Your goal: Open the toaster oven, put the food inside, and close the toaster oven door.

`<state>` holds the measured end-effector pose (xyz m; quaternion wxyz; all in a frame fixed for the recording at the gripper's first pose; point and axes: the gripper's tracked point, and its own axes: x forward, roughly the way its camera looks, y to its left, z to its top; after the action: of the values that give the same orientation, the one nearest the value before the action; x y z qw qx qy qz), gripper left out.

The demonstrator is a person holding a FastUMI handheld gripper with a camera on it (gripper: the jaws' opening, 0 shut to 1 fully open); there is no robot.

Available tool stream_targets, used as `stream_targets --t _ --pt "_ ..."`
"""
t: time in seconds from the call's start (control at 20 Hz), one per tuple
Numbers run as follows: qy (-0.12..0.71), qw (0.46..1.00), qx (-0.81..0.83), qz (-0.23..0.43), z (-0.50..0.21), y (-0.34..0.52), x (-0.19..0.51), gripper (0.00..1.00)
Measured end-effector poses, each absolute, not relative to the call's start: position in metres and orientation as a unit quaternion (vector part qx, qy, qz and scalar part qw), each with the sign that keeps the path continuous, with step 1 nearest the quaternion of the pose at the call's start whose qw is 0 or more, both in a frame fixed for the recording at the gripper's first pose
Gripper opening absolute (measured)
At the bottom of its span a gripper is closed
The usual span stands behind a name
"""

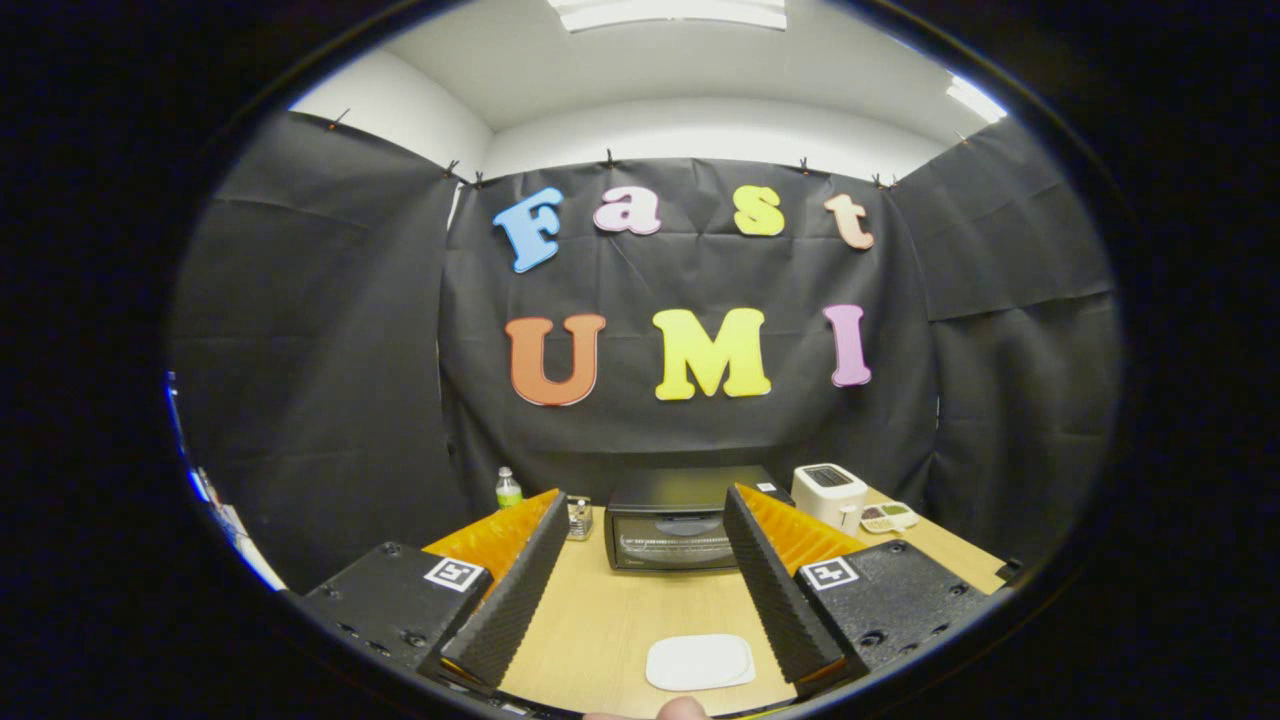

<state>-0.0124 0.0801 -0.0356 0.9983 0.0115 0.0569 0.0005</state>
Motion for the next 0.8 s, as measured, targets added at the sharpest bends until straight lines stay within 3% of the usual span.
stream_targets --t 0.8 --pt "0.064 0.998 0.005 0.010 -0.0411 0.0890 -0.0062 1.00"
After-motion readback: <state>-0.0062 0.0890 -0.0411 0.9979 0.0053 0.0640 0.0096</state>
